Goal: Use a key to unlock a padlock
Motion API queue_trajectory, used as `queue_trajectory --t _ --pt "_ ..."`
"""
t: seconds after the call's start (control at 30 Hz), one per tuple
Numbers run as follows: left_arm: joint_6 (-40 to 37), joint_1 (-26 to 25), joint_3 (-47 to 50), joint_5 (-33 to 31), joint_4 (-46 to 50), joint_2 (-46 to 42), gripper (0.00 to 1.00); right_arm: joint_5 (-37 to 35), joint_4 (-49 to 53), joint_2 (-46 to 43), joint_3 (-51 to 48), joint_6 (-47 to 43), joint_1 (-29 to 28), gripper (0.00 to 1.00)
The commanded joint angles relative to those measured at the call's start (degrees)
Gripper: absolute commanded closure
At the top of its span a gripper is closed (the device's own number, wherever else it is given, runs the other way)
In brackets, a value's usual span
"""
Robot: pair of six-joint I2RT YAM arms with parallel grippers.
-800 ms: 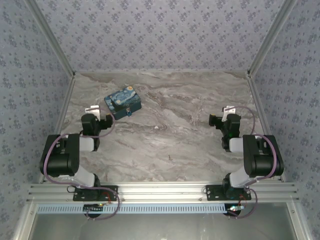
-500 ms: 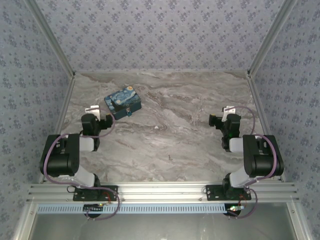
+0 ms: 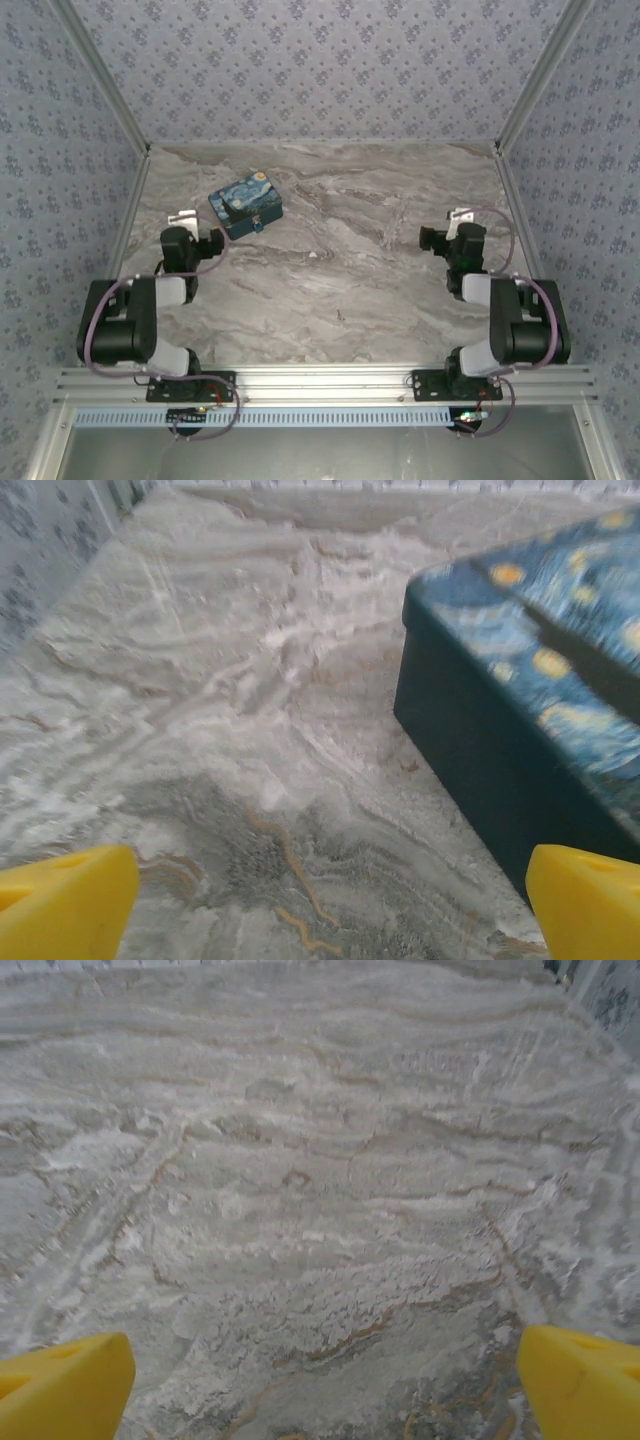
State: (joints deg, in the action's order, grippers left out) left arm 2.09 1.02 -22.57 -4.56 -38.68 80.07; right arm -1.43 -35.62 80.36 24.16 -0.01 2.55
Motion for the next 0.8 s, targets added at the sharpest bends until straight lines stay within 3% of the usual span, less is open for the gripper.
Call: queue_trajectory --t 0.0,0.17,0.3,0.43,0.57,0.77 --pt "2.64 -0.04 -3.60 -0.89 10.07 -11.35 0.01 1.54 11.96 -8.42 3.77 2.28 0.25 0.00" --pt "15.32 -0.20 -11.32 2.14 31.37 -22.17 0.01 3.57 31.37 -17.13 8.66 8.58 -3.37 0.00" --pt "27.13 -0.60 -14.65 11.91 42.77 -25.63 0.01 5.68 46.24 -21.28 12.11 14.54 -9.51 0.00" --pt "33.89 -6.09 -11.69 17.38 44.70 -30.36 0.01 6.23 56.91 -23.30 13.52 21.52 -18.26 0.07" --pt "39.15 -13.43 -7.61 16.89 44.50 -34.78 0.01 7.01 63.30 -22.76 13.68 28.34 -27.15 0.13" --pt "46.00 -23.74 -0.43 12.16 39.67 -38.19 0.01 6.37 65.05 -17.55 13.90 35.32 -40.99 0.21"
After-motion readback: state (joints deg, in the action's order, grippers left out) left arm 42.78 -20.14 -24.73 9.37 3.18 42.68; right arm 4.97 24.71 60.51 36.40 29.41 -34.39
